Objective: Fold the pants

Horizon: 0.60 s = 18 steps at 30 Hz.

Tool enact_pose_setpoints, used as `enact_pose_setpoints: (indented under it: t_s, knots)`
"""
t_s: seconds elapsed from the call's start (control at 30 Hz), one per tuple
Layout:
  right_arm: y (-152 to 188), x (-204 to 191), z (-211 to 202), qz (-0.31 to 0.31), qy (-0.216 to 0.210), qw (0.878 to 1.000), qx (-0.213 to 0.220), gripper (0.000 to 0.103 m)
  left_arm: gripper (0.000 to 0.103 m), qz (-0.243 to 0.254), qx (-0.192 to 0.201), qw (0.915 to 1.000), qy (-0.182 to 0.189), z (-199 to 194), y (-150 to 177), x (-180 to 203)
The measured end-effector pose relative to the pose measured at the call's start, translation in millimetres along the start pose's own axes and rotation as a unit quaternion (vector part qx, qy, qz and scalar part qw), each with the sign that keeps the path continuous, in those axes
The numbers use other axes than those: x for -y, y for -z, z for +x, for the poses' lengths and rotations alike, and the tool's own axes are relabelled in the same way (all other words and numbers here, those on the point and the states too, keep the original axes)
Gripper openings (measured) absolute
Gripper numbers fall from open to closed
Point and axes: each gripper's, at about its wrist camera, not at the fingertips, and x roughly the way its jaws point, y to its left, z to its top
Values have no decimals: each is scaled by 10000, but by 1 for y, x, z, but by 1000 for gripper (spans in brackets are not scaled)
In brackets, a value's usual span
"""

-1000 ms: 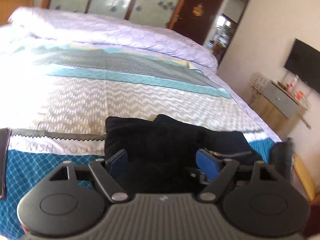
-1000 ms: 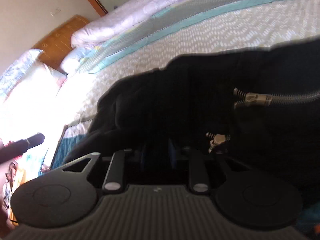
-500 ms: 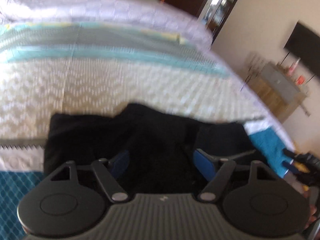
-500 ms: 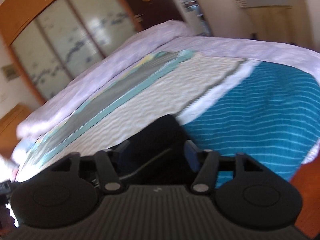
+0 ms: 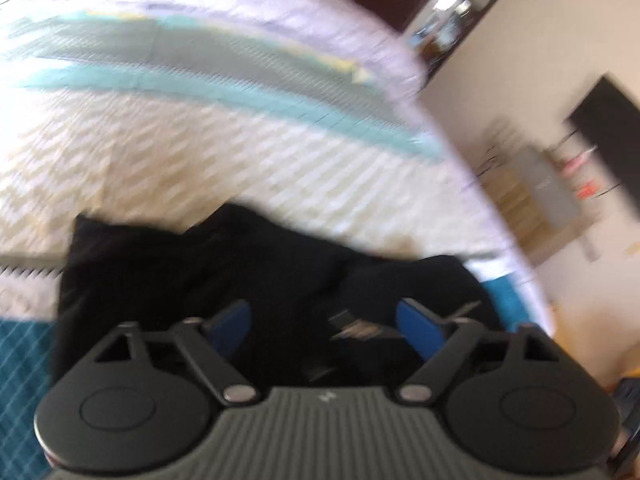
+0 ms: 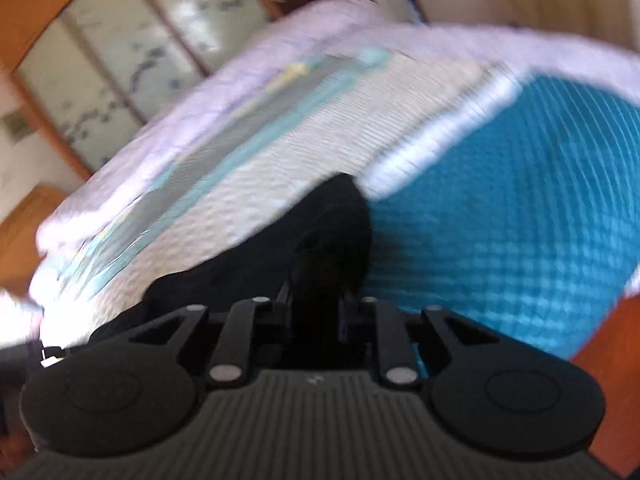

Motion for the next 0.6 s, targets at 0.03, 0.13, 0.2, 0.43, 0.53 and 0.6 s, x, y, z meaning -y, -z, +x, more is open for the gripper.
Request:
enact_pose_setpoints:
  t_s: [0.03, 0.13, 0.2, 0.43, 0.53, 0.6]
  knots:
    - [2, -22, 0, -374, -143, 9992, 44, 22, 97, 100, 29, 9998, 141, -2, -4, 10]
    - [21, -79, 2, -1398, -294, 9896, 146, 22, 102, 524, -173, 9982, 251, 8, -11, 36]
    - [34, -102, 5, -1769, -393, 9833, 193, 22, 103, 754, -406, 9962, 185, 24, -11, 47]
    - [47, -124, -1, -2103, -636, 9755, 124, 22, 15, 99, -752, 9970, 172, 47, -10, 26]
    - [42, -124, -3, -2028, -776, 9761, 126, 22, 14, 414, -318, 9985, 189, 18, -10, 22]
    - [37, -137, 1, -2094, -985, 9728, 136, 22, 14, 674, -18, 9977, 106, -3, -13, 20]
